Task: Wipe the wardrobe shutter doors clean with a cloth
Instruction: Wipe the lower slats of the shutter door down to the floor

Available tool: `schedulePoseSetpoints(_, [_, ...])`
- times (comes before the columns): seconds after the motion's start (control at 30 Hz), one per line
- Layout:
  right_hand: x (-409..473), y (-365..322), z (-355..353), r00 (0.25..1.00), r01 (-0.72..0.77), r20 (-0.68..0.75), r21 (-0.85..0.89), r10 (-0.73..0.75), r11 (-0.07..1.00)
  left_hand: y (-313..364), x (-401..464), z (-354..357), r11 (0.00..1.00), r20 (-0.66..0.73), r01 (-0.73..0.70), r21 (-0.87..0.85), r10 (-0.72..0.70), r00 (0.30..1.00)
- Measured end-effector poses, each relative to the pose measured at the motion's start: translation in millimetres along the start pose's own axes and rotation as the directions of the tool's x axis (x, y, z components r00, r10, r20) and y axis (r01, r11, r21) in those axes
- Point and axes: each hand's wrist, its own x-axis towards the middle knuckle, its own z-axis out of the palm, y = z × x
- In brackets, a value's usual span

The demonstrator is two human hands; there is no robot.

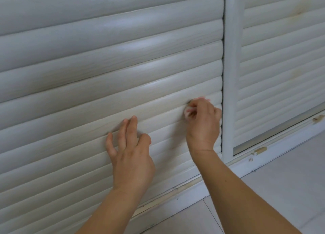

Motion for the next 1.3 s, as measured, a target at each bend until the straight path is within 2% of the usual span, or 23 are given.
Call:
schedulePoseSetpoints(0.17, [-36, -20, 2, 0.945, 0.315, 0.052, 0.123, -0.324, 0.941, 9, 2, 3, 0.998, -0.01, 0.057, -0.011, -0.057, 0.998])
schedulePoseSetpoints(0.23, [-23, -21, -7, 0.948, 0.297, 0.039, 0.251, -0.316, 0.921, 8, 2, 2, 0.998, -0.005, 0.061, -0.012, -0.061, 0.998])
schedulePoseSetpoints(0.27, [-13, -22, -12, 0.968, 0.232, 0.015, 0.337, -0.252, 0.912, 7, 2, 1, 0.998, -0.001, 0.062, -0.017, -0.062, 0.998])
schedulePoseSetpoints(0.33, [12, -25, -17, 0.999, -0.004, -0.042, 0.433, 0.024, 0.902, 4, 2, 0, 0.998, 0.001, 0.056, -0.02, -0.056, 0.998])
schedulePoseSetpoints(0.4, [27, -32, -16, 0.958, -0.209, -0.082, 0.457, 0.275, 0.865, 3, 2, -1, 0.999, -0.009, 0.035, -0.023, -0.035, 0.999])
schedulePoseSetpoints(0.47, [23, -42, -9, 0.95, -0.219, -0.105, 0.448, 0.295, 0.867, 2, 1, -3, 0.999, -0.024, 0.022, -0.05, -0.024, 0.999])
schedulePoseSetpoints(0.6, [-11, -70, 8, 0.984, -0.044, -0.137, 0.441, 0.116, 0.896, -3, 5, -13, 0.991, -0.08, 0.027, -0.128, -0.038, 0.996])
schedulePoseSetpoints(0.67, [-34, -76, 14, 0.99, 0.129, -0.108, 0.416, -0.092, 0.9, -7, 7, -19, 0.988, -0.118, 0.041, -0.152, -0.059, 0.991])
schedulePoseSetpoints(0.77, [-57, -77, 15, 0.925, 0.312, 0.079, 0.403, -0.373, 0.86, -12, 10, -27, 0.985, -0.14, 0.072, -0.16, -0.095, 0.986])
schedulePoseSetpoints(0.83, [-49, -70, 8, 0.87, 0.409, 0.112, 0.38, -0.481, 0.829, -15, 10, -32, 0.985, -0.152, 0.063, -0.161, -0.088, 0.984])
schedulePoseSetpoints(0.87, [-41, -67, 2, 0.866, 0.408, 0.105, 0.413, -0.488, 0.814, -18, 11, -34, 0.983, -0.16, 0.056, -0.173, -0.084, 0.983])
schedulePoseSetpoints(0.9, [-30, -64, -5, 0.9, 0.334, 0.099, 0.471, -0.425, 0.816, -20, 12, -37, 0.98, -0.162, 0.053, -0.191, -0.085, 0.983])
schedulePoseSetpoints(0.97, [-6, -58, -25, 0.986, 0.059, 0.098, 0.548, -0.135, 0.834, -20, 16, -42, 0.975, -0.173, 0.035, -0.219, -0.074, 0.982])
schedulePoseSetpoints(1.03, [13, -52, -40, 0.982, -0.183, 0.041, 0.46, 0.185, 0.869, -18, 24, -47, 0.966, -0.173, 0.017, -0.259, -0.064, 0.983])
schedulePoseSetpoints(1.07, [20, -51, -46, 0.961, -0.254, 0.02, 0.463, 0.277, 0.849, -14, 30, -50, 0.958, -0.173, 0.008, -0.288, -0.06, 0.983])
schedulePoseSetpoints(1.2, [50, -76, -77, 0.884, -0.431, 0.121, 0.586, 0.451, 0.686, 14, 60, -70, 0.909, -0.144, -0.014, -0.416, -0.051, 0.988])
schedulePoseSetpoints(1.3, [81, -112, -106, 0.837, -0.528, 0.244, 0.593, 0.49, 0.607, 40, 92, -103, 0.826, -0.086, 0.014, -0.564, -0.076, 0.993])
